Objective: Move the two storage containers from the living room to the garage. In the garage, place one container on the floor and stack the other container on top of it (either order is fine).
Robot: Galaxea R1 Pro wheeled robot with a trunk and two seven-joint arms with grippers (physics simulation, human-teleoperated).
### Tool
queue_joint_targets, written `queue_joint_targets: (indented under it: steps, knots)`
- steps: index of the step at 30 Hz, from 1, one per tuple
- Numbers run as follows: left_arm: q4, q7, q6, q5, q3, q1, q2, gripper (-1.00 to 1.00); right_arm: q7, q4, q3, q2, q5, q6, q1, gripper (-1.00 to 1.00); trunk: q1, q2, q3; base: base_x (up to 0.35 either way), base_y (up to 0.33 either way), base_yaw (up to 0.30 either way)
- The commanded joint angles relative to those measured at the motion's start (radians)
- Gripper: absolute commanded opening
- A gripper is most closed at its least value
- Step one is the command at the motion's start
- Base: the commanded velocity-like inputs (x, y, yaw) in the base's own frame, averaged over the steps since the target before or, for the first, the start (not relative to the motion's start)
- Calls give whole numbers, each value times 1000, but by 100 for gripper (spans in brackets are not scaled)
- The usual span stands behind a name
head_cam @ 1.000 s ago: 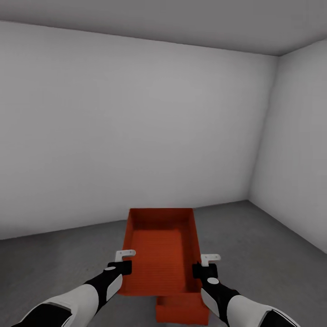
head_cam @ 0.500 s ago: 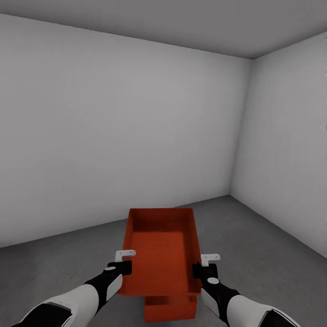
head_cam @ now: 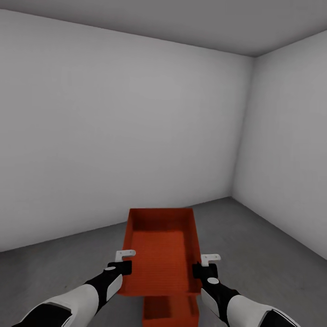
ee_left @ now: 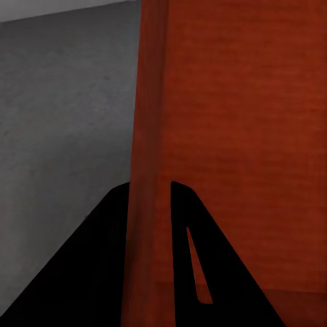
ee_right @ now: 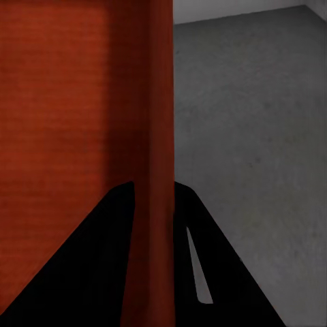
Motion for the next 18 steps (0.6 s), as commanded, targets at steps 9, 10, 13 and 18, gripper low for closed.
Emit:
queue_joint_targets:
  steps: [9, 10, 13, 18]
  knots:
    - [-3, 81, -32, -3, 68, -2, 14, -100, 13, 0, 20, 0, -11, 4, 0, -100, 1, -1, -2, 321, 0, 0]
    - [-3, 81, -32, -3, 68, -2, 14, -100, 13, 0, 20, 0, -11, 4, 0, -100, 1, -1, -2, 320, 0, 0]
    - [-3, 81, -33, -3, 68, -2, 14, -100, 14, 0, 20, -1, -11, 2, 0, -100, 1, -1, -2, 280, 0, 0]
    - [-3, 82, -32, -3, 68, -2, 13, -100, 14, 0, 20, -1, -11, 2, 0, -100, 1, -1, -2, 39, 0, 0]
